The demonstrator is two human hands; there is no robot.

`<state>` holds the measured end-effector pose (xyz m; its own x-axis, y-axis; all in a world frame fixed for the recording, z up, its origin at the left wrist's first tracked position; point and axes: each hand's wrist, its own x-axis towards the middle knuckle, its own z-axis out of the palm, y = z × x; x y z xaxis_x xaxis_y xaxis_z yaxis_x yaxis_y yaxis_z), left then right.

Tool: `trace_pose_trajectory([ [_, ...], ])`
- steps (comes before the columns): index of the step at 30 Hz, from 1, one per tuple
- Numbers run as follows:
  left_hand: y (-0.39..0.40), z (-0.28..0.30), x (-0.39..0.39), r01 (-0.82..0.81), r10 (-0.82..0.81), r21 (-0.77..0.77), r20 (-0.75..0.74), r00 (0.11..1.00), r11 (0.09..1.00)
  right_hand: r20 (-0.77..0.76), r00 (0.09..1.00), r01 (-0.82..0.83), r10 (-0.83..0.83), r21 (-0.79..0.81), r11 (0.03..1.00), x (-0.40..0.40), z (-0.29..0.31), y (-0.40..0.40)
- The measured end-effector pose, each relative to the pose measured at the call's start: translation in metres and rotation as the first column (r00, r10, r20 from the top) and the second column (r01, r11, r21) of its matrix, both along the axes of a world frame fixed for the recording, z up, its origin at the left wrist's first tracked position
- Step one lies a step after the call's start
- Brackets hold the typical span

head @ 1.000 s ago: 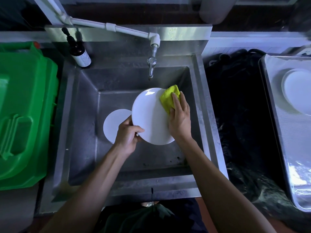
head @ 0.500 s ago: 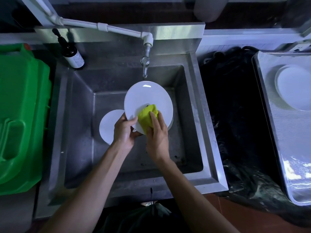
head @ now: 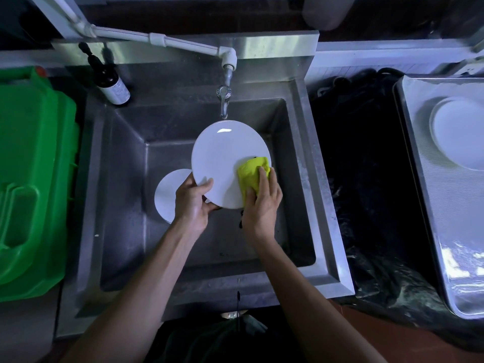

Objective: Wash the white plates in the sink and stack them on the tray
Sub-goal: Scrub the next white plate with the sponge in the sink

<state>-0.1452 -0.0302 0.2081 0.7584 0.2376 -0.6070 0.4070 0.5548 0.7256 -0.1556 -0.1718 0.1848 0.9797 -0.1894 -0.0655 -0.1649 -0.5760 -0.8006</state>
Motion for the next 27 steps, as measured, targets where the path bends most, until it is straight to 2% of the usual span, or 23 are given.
trace_pose_trajectory([
  [9, 0.006, 0.001, 0.000, 0.111, -0.111, 0.071, 0.000, 0.994, 0.991, -0.095, 0.994, 0.075, -0.058, 0.191, 0.979, 0.038, 0.006, -0.040],
  [15, 0.021, 0.006, 0.006, 0.269, -0.264, 0.168, -0.054, 0.963, 0.948, -0.151, 0.988, 0.010, 0.026, 0.231, 0.973, 0.061, 0.010, -0.066],
  [22, 0.027, 0.017, 0.017, 0.415, -0.396, 0.240, -0.122, 0.910, 0.878, -0.148, 0.975, -0.119, 0.164, 0.275, 0.954, 0.080, 0.021, -0.080],
  [27, 0.028, 0.027, 0.026, 0.497, -0.468, 0.286, -0.167, 0.868, 0.820, -0.081, 0.955, -0.262, 0.285, 0.221, 0.939, 0.090, 0.029, -0.086],
])
